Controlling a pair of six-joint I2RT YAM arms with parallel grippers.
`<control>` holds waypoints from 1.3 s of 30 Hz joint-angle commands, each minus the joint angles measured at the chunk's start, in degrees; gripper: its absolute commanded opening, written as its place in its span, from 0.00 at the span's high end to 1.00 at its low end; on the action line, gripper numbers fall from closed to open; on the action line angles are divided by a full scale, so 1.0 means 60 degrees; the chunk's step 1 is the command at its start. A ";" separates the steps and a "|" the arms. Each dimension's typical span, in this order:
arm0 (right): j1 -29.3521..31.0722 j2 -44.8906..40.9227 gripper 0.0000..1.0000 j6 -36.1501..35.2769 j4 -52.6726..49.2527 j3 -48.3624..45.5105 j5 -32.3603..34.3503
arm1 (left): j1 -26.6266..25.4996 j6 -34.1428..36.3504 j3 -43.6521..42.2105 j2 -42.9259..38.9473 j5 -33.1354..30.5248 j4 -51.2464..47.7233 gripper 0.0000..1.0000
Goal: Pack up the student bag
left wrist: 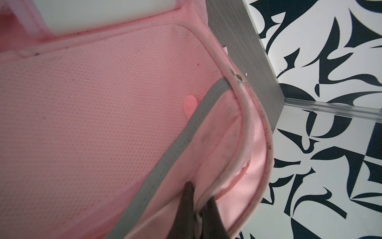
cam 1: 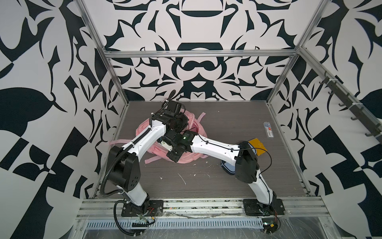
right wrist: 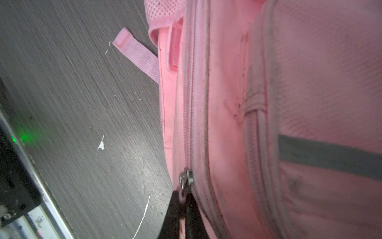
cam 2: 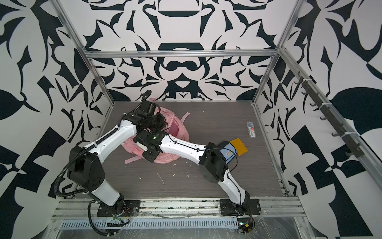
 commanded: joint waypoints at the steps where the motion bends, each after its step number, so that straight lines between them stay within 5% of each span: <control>1: -0.0393 -0.0490 1.00 0.0900 0.1344 0.0018 -0.1061 | -0.0571 -0.0556 0.0420 0.0173 0.0389 0.0664 1.00; 24: -0.0877 0.0666 1.00 0.1120 0.2285 0.1739 -0.2589 | -0.0649 -0.2408 -0.0058 0.0413 0.1561 0.2481 1.00; 39: -0.0985 -0.1091 1.00 0.1263 0.8739 -0.2880 -0.5149 | -0.0462 -0.3294 -0.0848 -0.0126 0.2439 0.4260 1.00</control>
